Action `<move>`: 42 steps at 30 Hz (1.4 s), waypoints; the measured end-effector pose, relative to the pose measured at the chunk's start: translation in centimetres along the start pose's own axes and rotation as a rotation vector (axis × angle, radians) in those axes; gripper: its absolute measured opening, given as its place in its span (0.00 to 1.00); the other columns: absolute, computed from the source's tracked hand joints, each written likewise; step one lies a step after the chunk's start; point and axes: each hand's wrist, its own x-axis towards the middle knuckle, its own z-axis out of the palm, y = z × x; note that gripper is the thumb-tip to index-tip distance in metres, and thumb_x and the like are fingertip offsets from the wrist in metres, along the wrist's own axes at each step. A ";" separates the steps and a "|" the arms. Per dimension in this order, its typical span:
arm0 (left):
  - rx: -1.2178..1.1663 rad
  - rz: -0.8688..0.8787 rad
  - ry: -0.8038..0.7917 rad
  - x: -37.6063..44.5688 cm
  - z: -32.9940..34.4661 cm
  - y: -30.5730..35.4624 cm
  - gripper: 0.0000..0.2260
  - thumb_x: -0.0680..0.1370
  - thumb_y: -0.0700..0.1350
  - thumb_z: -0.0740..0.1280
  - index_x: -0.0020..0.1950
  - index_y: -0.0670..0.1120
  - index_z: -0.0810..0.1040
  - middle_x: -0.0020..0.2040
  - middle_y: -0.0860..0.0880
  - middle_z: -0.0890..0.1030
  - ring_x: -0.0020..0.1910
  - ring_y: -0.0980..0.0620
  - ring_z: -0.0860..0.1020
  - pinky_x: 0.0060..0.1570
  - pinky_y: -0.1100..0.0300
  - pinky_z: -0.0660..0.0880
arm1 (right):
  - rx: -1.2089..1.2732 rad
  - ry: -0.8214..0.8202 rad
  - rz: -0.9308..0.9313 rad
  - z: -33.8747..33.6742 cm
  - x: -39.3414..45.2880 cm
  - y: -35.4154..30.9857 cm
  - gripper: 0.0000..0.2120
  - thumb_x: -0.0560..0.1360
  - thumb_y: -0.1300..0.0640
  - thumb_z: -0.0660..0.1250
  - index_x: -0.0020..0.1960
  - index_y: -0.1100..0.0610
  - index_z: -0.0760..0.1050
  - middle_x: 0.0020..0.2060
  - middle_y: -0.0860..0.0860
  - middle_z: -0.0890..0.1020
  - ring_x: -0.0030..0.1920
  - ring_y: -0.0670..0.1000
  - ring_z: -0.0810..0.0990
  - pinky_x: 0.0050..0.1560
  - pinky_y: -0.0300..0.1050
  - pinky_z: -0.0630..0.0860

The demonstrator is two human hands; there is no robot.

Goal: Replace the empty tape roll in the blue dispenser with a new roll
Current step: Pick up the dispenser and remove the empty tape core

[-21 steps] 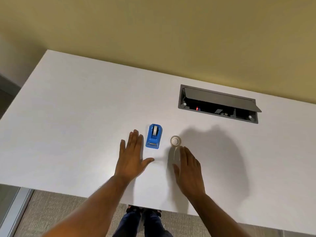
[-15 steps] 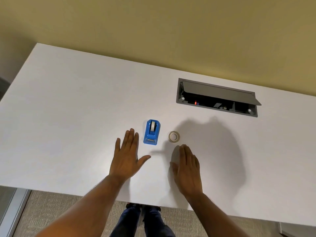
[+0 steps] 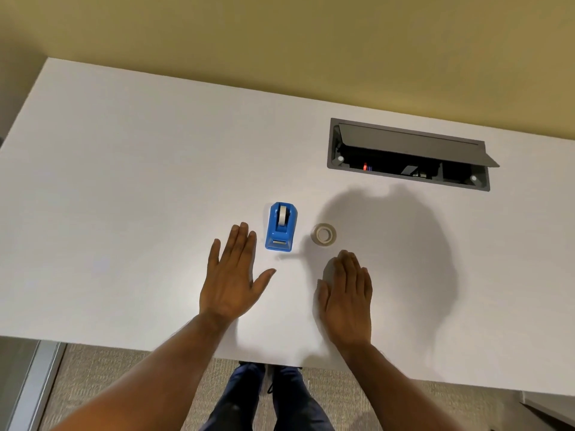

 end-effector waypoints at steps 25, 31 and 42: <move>-0.018 -0.028 0.010 0.2 -0.3 0.2 0.34 0.83 0.64 0.52 0.83 0.45 0.57 0.85 0.47 0.54 0.84 0.52 0.48 0.80 0.42 0.52 | 0.054 0.062 -0.008 -0.4 0.1 -0.2 0.23 0.82 0.49 0.55 0.73 0.59 0.65 0.74 0.58 0.68 0.76 0.59 0.65 0.76 0.57 0.60; -0.085 -0.116 0.076 0.8 -0.2 1.8 0.35 0.81 0.65 0.55 0.81 0.43 0.61 0.82 0.44 0.61 0.83 0.47 0.55 0.80 0.43 0.52 | 0.231 0.157 0.057 -1.9 1.6 -1.4 0.21 0.78 0.53 0.67 0.68 0.59 0.69 0.65 0.57 0.74 0.66 0.58 0.73 0.68 0.52 0.69; -0.233 -0.266 0.069 3.5 0.0 5.9 0.39 0.78 0.70 0.58 0.81 0.47 0.61 0.82 0.46 0.63 0.83 0.47 0.56 0.81 0.41 0.46 | 0.459 0.046 -0.205 -5.1 9.8 -6.9 0.19 0.78 0.54 0.68 0.66 0.58 0.72 0.62 0.53 0.77 0.60 0.52 0.76 0.60 0.49 0.78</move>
